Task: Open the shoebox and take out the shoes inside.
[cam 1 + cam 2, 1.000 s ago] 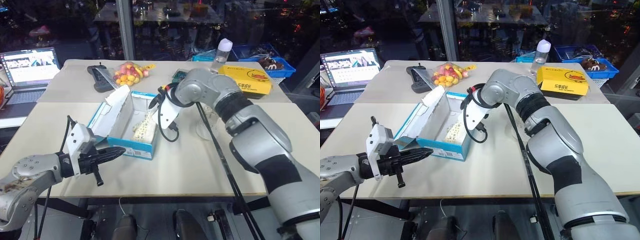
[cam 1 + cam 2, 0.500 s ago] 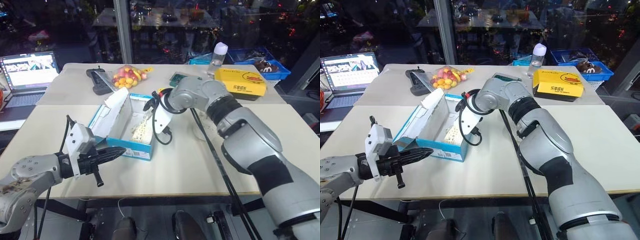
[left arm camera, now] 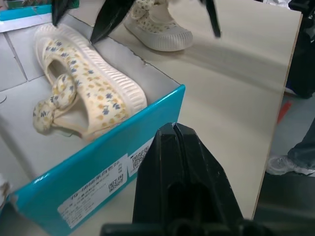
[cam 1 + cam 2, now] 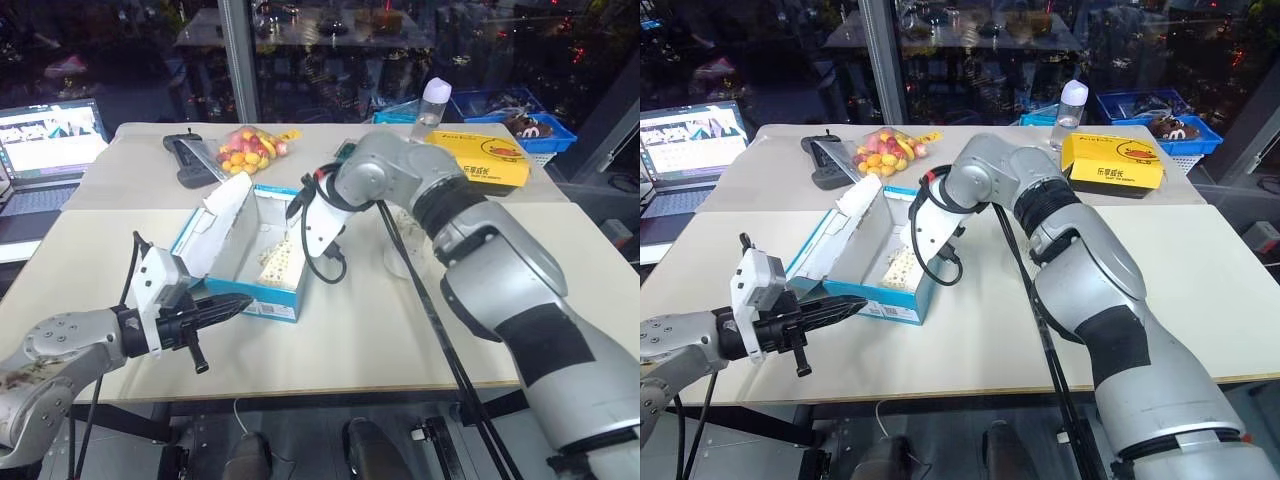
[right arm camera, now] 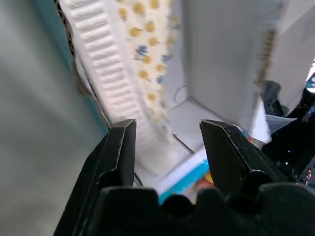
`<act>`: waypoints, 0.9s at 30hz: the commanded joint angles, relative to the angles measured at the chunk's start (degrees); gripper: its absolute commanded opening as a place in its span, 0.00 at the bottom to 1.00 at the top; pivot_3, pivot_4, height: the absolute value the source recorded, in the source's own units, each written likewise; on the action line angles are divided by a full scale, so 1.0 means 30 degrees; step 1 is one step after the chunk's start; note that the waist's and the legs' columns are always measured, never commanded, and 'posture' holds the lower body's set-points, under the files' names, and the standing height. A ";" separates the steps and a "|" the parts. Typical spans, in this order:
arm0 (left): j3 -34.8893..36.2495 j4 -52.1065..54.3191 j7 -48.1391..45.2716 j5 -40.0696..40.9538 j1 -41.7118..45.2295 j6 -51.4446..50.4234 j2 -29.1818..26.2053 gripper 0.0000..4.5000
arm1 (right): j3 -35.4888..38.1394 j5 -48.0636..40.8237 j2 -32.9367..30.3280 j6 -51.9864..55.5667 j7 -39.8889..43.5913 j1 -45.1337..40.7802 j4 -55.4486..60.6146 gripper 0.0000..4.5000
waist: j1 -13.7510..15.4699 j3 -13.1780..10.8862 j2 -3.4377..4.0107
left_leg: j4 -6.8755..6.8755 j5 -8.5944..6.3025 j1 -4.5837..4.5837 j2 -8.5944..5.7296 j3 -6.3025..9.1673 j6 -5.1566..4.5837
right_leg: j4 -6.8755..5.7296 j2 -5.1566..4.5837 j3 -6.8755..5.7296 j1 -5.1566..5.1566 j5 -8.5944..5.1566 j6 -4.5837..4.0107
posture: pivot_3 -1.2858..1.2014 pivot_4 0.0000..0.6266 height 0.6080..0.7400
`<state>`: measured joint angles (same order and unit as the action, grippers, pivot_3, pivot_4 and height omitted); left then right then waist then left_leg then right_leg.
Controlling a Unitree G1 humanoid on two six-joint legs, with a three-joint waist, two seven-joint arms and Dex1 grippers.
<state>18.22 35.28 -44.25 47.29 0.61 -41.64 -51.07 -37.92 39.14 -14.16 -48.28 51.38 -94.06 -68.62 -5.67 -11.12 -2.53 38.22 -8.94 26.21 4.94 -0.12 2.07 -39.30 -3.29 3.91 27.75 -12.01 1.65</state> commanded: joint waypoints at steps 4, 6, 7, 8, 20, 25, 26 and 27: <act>0.0084 0.0364 0.0018 0.0227 0.0355 0.0063 0.0004 0.00 | -0.1454 0.2005 0.0435 -0.0145 -0.1678 -0.1340 -0.0359 0.56 | 0.0012 0.0000 -0.0001 | 0.0000 -0.0002 0.0038 -0.0002 -0.0003 0.0003 | -0.0027 -0.0001 0.0000 0.0067 0.0000 -0.0003 | 0.52 0.24 0.48; 0.0146 0.0480 0.0032 0.0261 0.0238 0.0043 0.0013 0.00 | -0.2226 0.2986 0.0675 -0.0073 -0.2738 -0.1535 -0.0682 0.56 | -0.0006 0.0000 -0.0001 | 0.0000 -0.0002 0.0042 -0.0007 -0.0004 0.0004 | -0.0051 -0.0003 0.0005 0.0096 0.0000 -0.0006 | 0.52 0.24 0.48; 0.0180 0.0539 0.0045 0.0272 0.0167 0.0037 0.0019 0.00 | -0.2505 0.3306 0.0839 -0.0007 -0.3144 -0.1565 -0.0860 0.56 | 0.0004 0.0000 0.0000 | 0.0001 -0.0002 0.0058 -0.0007 -0.0004 0.0004 | -0.0068 -0.0002 0.0005 0.0118 -0.0002 -0.0011 | 0.52 0.24 0.48; 0.0208 0.0601 0.0073 0.0294 0.0105 0.0020 0.0029 0.00 | -0.2923 0.3788 0.1005 0.0066 -0.3695 -0.1574 -0.1016 0.56 | 0.0013 -0.0001 -0.0001 | 0.0000 -0.0001 0.0065 -0.0008 -0.0003 0.0003 | -0.0076 -0.0002 0.0005 0.0131 -0.0004 -0.0013 | 0.52 0.24 0.48; 0.0582 0.1384 0.0583 0.1054 -0.0567 -0.0379 -0.0017 0.00 | -0.6464 0.7287 0.3960 0.0929 -0.7015 0.1317 -0.1947 0.56 | -0.0032 0.0218 -0.0167 | 0.0007 -0.0089 -0.0165 -0.0005 0.0012 0.0142 | -0.0210 -0.0001 0.0003 -0.0012 -0.0052 -0.0086 | 0.52 0.24 0.48; 0.0576 0.1415 0.0649 0.1226 -0.0492 -0.0461 -0.0072 0.00 | -0.5719 0.6370 0.4402 0.0274 -0.6105 0.1991 -0.1809 0.56 | -0.0262 0.0391 -0.0211 | 0.0025 -0.0157 -0.0389 -0.0028 0.0118 0.0236 | -0.0102 -0.0002 -0.0038 -0.0207 -0.0075 -0.0125 | 0.52 0.24 0.48; 0.0538 0.1416 0.0664 0.1233 -0.0460 -0.0463 -0.0068 0.00 | -0.5539 0.6202 0.4410 0.0297 -0.5992 0.2032 -0.1810 0.56 | -0.0349 0.0424 -0.0215 | 0.0023 -0.0163 -0.0389 -0.0034 0.0146 0.0241 | -0.0079 -0.0004 -0.0055 -0.0236 -0.0075 -0.0125 | 0.52 0.24 0.48; 0.0522 0.1409 0.0674 0.1249 -0.0440 -0.0467 -0.0067 0.00 | -0.5383 0.6057 0.4418 0.0332 -0.5886 0.2059 -0.1804 0.56 | -0.0442 0.0446 -0.0222 | 0.0024 -0.0167 -0.0389 -0.0038 0.0161 0.0246 | -0.0073 -0.0009 -0.0066 -0.0256 -0.0075 -0.0125 | 0.52 0.24 0.48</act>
<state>18.84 37.95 -42.29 49.91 -1.17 -42.86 -51.03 -53.52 59.32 -4.00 -43.40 31.90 -92.98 -73.18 -7.00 -9.78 -3.19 38.30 -9.45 25.04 4.83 0.37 2.82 -39.52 -3.32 3.70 26.96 -12.23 1.28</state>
